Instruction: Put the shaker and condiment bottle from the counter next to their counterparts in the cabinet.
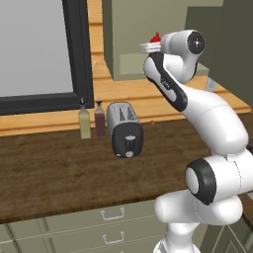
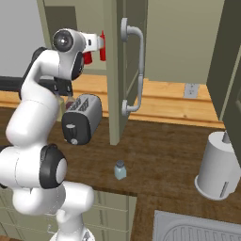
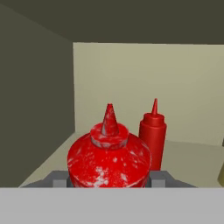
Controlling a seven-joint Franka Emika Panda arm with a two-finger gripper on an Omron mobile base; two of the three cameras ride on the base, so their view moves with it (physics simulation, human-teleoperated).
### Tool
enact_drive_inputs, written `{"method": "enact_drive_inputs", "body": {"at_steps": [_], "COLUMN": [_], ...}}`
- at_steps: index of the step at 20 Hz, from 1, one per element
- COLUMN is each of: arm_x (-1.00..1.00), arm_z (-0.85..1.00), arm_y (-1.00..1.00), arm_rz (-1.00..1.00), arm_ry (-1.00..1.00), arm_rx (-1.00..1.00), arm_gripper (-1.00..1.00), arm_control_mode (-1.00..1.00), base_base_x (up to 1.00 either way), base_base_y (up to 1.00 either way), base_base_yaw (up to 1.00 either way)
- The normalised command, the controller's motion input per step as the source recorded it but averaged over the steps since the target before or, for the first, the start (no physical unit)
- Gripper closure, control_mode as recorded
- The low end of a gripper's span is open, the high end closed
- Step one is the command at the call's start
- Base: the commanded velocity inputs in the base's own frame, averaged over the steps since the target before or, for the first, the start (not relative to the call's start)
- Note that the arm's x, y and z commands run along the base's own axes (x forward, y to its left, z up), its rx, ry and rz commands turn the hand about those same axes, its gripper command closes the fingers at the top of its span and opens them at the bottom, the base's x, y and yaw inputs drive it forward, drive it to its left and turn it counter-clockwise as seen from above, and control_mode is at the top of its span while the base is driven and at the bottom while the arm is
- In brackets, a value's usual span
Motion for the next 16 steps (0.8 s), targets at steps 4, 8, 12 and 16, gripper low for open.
{"method": "enact_drive_inputs", "body": {"at_steps": [4, 8, 12, 16], "arm_x": [0.2, 0.35, 0.36, 0.37], "arm_z": [-0.13, -0.02, 0.0, 0.0], "arm_y": [0.0, 0.0, 0.0, 0.0], "arm_rz": [0.0, 0.0, 0.0, 0.0], "arm_ry": [0.0, 0.0, 0.0, 0.0], "arm_rx": [0.0, 0.0, 0.0, 0.0], "arm_gripper": [1.0, 1.0, 1.0, 1.0], "arm_control_mode": [-1.0, -1.0, -1.0, -1.0], "base_base_x": [0.0, 0.0, 0.0, 0.0], "base_base_y": [0.0, 0.0, 0.0, 0.0], "base_base_yaw": [0.0, 0.0, 0.0, 0.0]}}
